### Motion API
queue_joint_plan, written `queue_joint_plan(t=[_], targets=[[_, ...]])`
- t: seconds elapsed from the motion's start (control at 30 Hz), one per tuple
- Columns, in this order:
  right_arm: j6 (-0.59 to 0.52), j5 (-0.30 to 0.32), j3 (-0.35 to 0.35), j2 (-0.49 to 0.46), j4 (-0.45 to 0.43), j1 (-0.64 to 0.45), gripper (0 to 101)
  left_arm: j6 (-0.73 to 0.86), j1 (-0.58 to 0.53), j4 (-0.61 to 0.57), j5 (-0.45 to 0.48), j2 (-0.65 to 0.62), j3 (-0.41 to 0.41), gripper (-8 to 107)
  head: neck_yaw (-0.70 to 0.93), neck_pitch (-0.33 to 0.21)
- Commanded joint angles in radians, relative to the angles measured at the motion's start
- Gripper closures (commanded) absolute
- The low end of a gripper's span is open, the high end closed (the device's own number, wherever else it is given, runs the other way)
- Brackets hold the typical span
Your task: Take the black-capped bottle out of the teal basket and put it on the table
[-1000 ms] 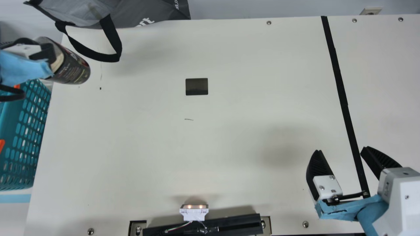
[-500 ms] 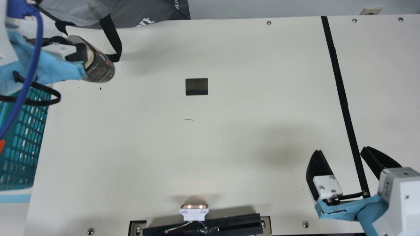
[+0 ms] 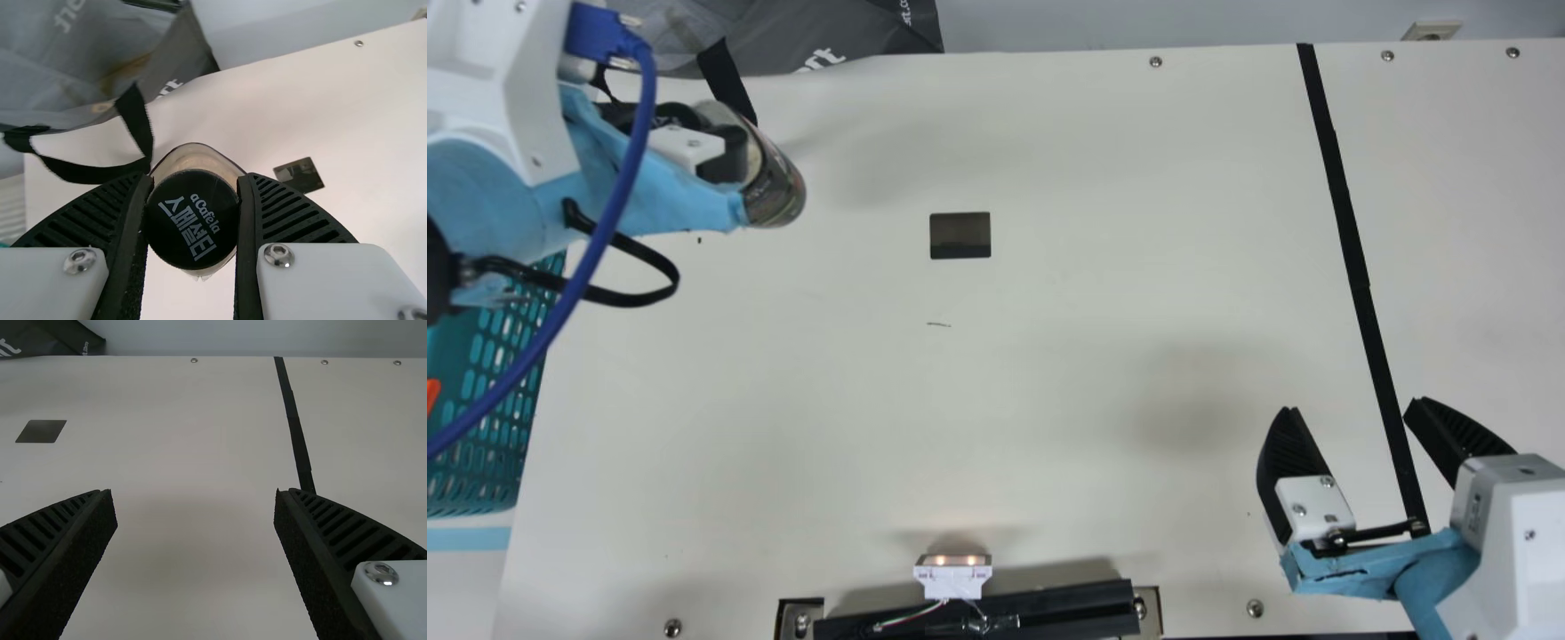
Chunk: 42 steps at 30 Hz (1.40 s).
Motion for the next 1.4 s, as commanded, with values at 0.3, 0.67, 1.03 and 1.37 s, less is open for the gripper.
queue_joint_plan(t=[0.3, 0.67, 1.03, 1.37], targets=[[0.000, 0.000, 0.000, 0.000, 0.000, 0.000, 10, 0.071, -0.052, -0.062, -0.017, 0.017, 0.007, 99, 0.008, -0.004], [0.000, 0.000, 0.000, 0.000, 0.000, 0.000, 10, 0.110, -0.095, -0.095, -0.029, 0.036, 0.011, 99, 0.008, -0.004], [0.000, 0.000, 0.000, 0.000, 0.000, 0.000, 10, 0.110, -0.159, -0.092, -0.038, 0.052, 0.013, 99, 0.008, -0.004], [0.000, 0.000, 0.000, 0.000, 0.000, 0.000, 10, 0.085, -0.218, -0.069, -0.052, 0.062, 0.033, 99, 0.008, -0.004]])
